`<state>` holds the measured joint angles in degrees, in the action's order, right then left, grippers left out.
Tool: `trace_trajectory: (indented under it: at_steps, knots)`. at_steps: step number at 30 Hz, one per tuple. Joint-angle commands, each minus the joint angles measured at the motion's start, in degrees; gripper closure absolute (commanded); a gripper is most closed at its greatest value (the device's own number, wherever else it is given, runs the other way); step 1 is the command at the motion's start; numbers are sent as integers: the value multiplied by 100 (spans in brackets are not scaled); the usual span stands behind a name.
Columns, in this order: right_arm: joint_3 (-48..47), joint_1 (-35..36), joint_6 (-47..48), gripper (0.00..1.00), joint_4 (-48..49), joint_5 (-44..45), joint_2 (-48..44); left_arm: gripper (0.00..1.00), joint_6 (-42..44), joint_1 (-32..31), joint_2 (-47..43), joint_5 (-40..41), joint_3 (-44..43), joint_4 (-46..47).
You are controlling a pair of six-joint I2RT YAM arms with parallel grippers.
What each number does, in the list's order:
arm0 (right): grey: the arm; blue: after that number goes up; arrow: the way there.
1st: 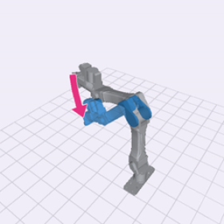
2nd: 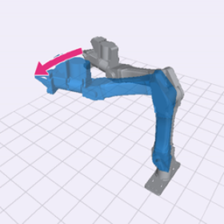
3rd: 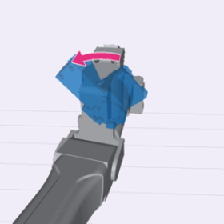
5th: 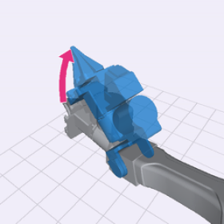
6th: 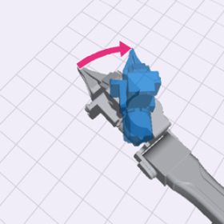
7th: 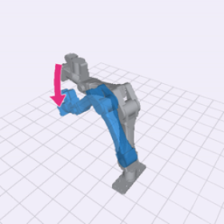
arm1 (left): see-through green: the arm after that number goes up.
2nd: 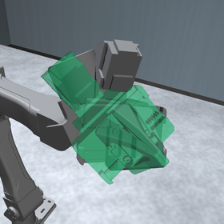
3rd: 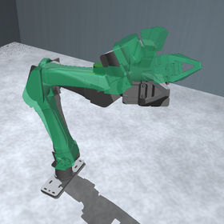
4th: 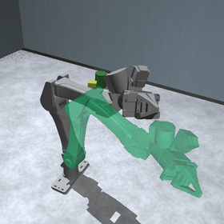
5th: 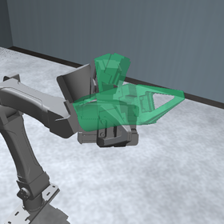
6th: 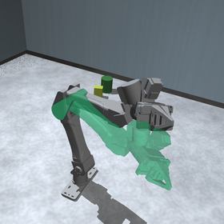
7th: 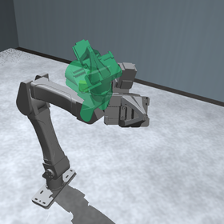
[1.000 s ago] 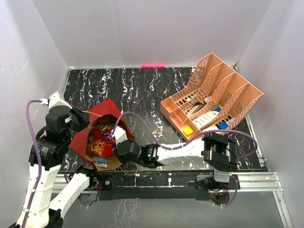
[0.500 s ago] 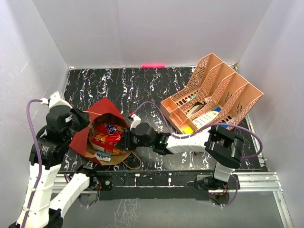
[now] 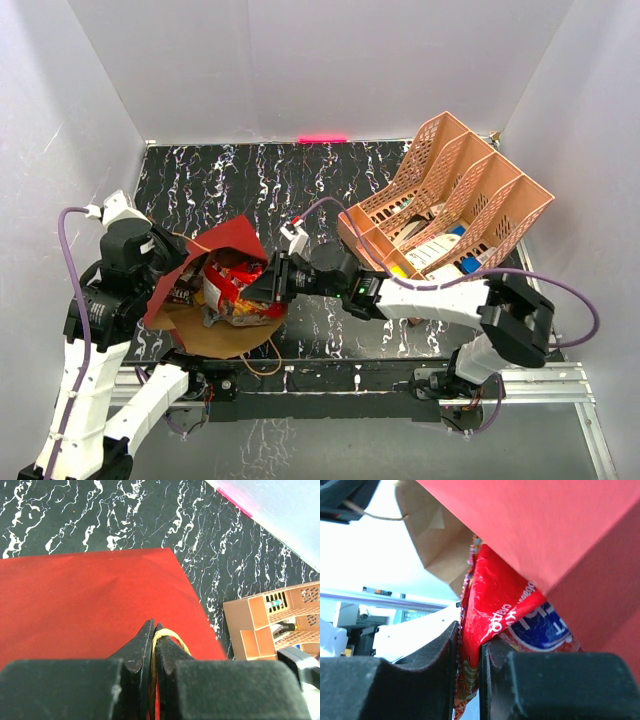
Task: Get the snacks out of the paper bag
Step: Take out the snack from the paper bag, then place the snack at the center of the board.
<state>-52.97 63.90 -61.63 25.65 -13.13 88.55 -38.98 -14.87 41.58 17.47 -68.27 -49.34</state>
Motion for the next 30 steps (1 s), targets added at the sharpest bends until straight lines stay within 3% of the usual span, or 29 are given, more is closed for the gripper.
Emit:
trace_trajectory:
  at_steps: [1, 17, 22, 30]
  knots:
    - [-404, -18, 642, 93, 213, -173, -1081, 100, 98, -20, -10, 283, -176, 27]
    - [-1408, -35, 2613, 93, -1540, -339, -2887, 100, 92, -21, -107, 312, -35, 162]
    - [-1915, -36, 3304, 93, -2154, 658, -3194, 100, 92, -20, -158, 367, -47, 215]
    - [-2360, -43, 4267, 93, -2555, 3213, -2982, 100, 119, -24, -159, 455, -163, 135]
